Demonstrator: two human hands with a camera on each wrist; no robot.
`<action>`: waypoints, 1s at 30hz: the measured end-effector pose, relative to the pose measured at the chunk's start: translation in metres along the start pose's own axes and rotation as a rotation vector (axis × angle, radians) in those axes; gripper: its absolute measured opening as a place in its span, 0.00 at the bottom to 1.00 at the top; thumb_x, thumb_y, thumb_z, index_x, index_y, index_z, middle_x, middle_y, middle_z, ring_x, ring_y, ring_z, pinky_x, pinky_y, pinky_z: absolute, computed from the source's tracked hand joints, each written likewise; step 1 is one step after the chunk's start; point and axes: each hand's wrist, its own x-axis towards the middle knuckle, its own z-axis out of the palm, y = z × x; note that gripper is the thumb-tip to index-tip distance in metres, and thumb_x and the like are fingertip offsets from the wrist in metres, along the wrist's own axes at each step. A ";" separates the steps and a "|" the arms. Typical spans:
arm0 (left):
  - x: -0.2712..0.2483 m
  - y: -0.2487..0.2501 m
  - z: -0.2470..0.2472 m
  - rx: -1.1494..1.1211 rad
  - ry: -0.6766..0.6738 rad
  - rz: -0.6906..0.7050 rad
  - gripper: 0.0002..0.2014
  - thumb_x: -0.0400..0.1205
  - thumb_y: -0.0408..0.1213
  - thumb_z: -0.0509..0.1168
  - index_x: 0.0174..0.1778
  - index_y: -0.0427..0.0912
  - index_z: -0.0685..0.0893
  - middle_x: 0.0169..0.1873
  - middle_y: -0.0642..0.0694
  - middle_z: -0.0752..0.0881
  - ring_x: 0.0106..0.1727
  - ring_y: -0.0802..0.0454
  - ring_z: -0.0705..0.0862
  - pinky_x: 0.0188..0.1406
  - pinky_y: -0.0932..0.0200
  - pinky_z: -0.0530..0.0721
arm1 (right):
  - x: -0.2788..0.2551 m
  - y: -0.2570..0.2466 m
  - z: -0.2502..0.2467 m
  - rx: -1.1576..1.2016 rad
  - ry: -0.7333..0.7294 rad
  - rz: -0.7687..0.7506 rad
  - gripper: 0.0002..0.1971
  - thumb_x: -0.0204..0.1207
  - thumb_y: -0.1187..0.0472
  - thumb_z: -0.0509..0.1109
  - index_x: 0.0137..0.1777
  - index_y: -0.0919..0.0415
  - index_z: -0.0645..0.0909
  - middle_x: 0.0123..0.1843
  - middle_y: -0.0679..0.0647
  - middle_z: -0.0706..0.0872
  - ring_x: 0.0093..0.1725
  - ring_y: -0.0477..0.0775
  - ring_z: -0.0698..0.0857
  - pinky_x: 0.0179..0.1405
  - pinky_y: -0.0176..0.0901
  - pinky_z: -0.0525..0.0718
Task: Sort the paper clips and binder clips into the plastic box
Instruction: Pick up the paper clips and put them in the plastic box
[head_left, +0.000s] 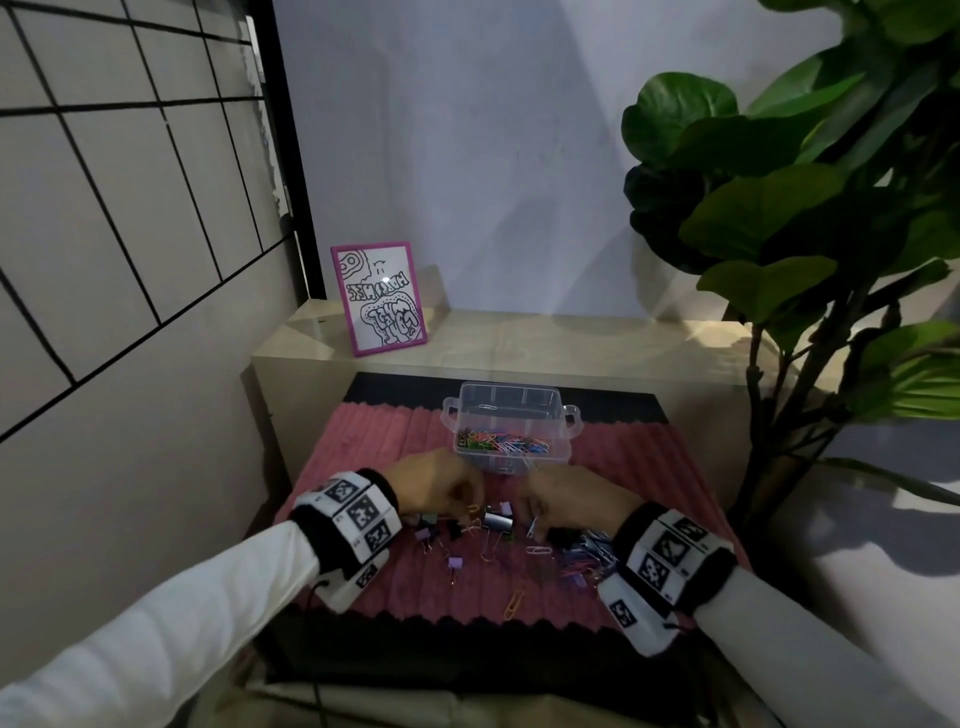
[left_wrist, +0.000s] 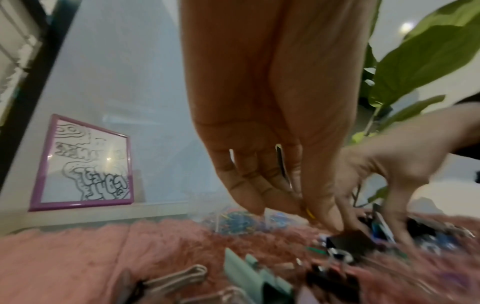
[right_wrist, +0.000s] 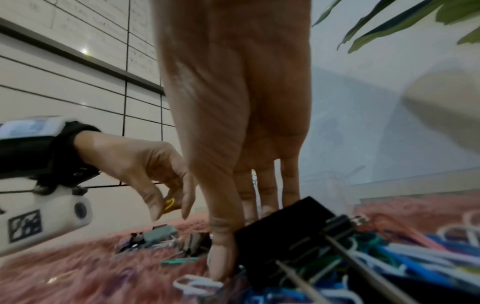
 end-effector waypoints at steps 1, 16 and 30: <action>0.002 0.004 0.004 0.065 -0.031 0.007 0.10 0.76 0.36 0.67 0.53 0.43 0.85 0.51 0.47 0.88 0.52 0.51 0.84 0.51 0.56 0.81 | -0.001 0.003 -0.002 0.082 0.021 0.005 0.07 0.68 0.67 0.74 0.46 0.62 0.85 0.46 0.56 0.89 0.40 0.47 0.83 0.30 0.33 0.71; 0.008 0.015 0.006 0.115 -0.199 -0.005 0.11 0.74 0.25 0.62 0.52 0.33 0.81 0.52 0.35 0.86 0.54 0.40 0.83 0.48 0.56 0.78 | -0.012 0.030 -0.003 0.814 0.155 -0.025 0.07 0.73 0.70 0.70 0.38 0.58 0.83 0.35 0.52 0.89 0.37 0.53 0.89 0.41 0.44 0.87; -0.010 -0.008 0.001 -0.318 -0.417 -0.050 0.10 0.78 0.34 0.66 0.50 0.33 0.87 0.25 0.65 0.86 0.27 0.67 0.81 0.39 0.63 0.80 | 0.009 0.015 -0.001 0.562 0.100 0.080 0.05 0.76 0.72 0.66 0.46 0.67 0.83 0.34 0.55 0.86 0.23 0.36 0.81 0.26 0.27 0.79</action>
